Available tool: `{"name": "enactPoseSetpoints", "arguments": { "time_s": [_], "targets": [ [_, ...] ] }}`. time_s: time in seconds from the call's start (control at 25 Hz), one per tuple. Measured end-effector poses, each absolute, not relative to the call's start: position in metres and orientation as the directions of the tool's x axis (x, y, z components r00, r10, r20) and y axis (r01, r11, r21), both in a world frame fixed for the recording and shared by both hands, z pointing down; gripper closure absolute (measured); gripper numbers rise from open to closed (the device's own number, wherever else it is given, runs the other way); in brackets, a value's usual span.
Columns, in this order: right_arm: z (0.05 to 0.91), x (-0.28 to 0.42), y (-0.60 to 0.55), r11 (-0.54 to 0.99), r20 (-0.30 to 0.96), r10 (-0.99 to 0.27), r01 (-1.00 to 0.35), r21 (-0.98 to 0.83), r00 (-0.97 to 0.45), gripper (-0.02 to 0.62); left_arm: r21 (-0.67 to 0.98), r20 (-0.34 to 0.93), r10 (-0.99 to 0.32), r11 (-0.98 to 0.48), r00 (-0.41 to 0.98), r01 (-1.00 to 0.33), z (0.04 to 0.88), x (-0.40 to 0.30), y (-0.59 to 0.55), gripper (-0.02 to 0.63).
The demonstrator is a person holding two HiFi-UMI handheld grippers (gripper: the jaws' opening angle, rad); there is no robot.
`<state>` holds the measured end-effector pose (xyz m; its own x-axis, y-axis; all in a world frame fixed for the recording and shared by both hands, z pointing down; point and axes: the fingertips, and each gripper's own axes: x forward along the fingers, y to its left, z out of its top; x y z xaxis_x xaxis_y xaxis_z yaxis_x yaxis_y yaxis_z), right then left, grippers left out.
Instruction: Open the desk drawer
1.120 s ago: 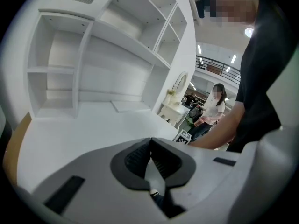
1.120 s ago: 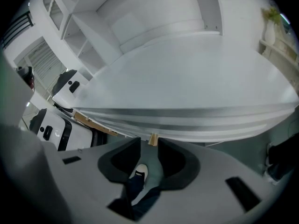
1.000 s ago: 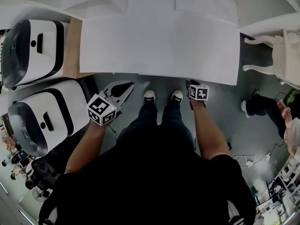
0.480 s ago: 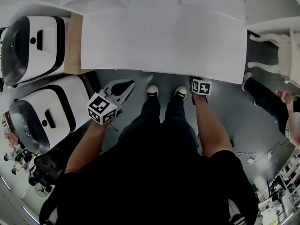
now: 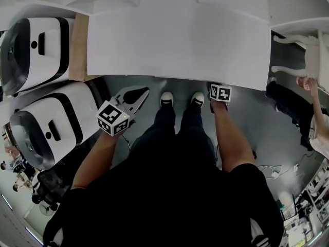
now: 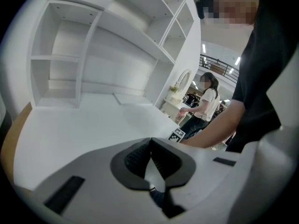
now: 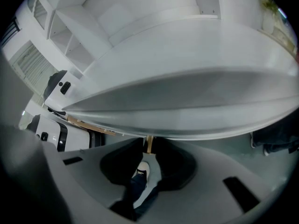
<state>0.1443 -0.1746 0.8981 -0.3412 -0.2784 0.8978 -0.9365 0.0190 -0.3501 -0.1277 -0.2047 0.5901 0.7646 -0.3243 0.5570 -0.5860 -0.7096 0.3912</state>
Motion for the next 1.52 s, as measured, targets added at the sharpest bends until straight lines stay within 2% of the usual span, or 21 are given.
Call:
{"name": "enactPoseSetpoints", "arguments": {
  "time_s": [0.76, 1.52],
  "targets": [
    [0.896, 0.144, -0.171, 0.033, 0.91, -0.259, -0.944, -0.328, -0.325, 0.522, 0.398, 0.555, -0.312, -0.714, 0.771, -0.575, 0.594, -0.126, -0.188, 0.597],
    [0.897, 0.132, -0.099, 0.044, 0.913, -0.221, -0.939, -0.341, -0.342, 0.522, 0.395, 0.548, -0.265, -0.754, 0.793, -0.525, 0.592, -0.115, -0.159, 0.597]
  ]
}}
